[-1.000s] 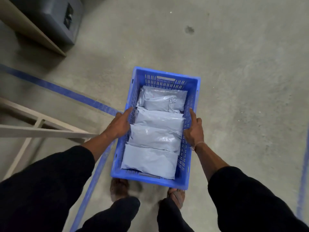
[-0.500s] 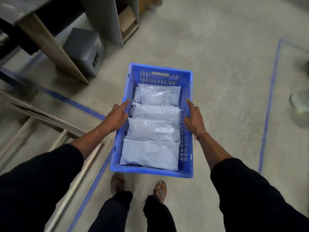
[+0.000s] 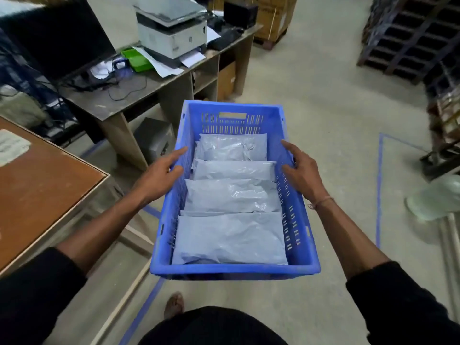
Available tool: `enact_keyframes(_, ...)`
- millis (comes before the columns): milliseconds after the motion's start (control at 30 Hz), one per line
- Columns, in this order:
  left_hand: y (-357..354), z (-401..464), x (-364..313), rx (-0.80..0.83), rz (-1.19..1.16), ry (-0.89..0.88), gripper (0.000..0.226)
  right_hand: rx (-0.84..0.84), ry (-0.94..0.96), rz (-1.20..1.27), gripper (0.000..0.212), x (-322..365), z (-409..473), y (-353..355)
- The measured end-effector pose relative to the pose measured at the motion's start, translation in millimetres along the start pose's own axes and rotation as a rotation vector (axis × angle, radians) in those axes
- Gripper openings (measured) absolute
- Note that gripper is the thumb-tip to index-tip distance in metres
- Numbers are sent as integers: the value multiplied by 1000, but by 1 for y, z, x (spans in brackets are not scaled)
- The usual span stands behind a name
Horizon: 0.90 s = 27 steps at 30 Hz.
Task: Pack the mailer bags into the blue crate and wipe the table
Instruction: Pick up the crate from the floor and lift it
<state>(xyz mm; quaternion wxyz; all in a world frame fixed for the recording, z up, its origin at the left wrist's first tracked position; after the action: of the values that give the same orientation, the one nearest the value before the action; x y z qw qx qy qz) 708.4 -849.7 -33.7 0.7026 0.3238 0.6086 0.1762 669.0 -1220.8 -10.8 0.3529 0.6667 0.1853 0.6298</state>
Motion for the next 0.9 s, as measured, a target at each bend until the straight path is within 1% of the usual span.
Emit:
enact_keyframes(100,34,-13,-19,-93,-93,-54,51,-24,27,110,63,32,-3,21)
enact_keyframes(167,53,-21,-24,-139,-122,-50,48,-10,74,135,62,51,0,32)
enact_keyframes(400,108,-66,-40,-347,-184,22,55,84,235,155,59,124,15,40)
enact_keyframes(467,125,-83,-40,-419,-182,43,52,124,274,141,57,148,19,36)
enact_keyframes(533,141,-101,-39,-498,-169,62,47,162,312,139,58,173,21,28)
enact_keyframes(633,163,-127,-32,-600,-130,90,47,205,366,171,62,209,15,9)
enact_keyframes(800,203,-177,-3,-698,-188,142,48,283,414,181,67,259,11,-45)
enact_keyframes(900,227,-208,18,-743,-165,159,46,346,444,210,67,289,-3,-84)
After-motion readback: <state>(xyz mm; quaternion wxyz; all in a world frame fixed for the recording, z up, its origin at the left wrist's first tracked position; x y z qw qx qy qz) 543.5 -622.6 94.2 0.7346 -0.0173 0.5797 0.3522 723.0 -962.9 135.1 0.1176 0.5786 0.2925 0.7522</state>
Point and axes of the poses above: each hand's wrist, its own z-axis towards the middle knuckle, its own y-axis out of the back of the hand, x = y × z, the point moved 1 cm from there along z, towards the middle knuckle, and after that the axes turned 2 degrees about -y, right-handed, at the moved point
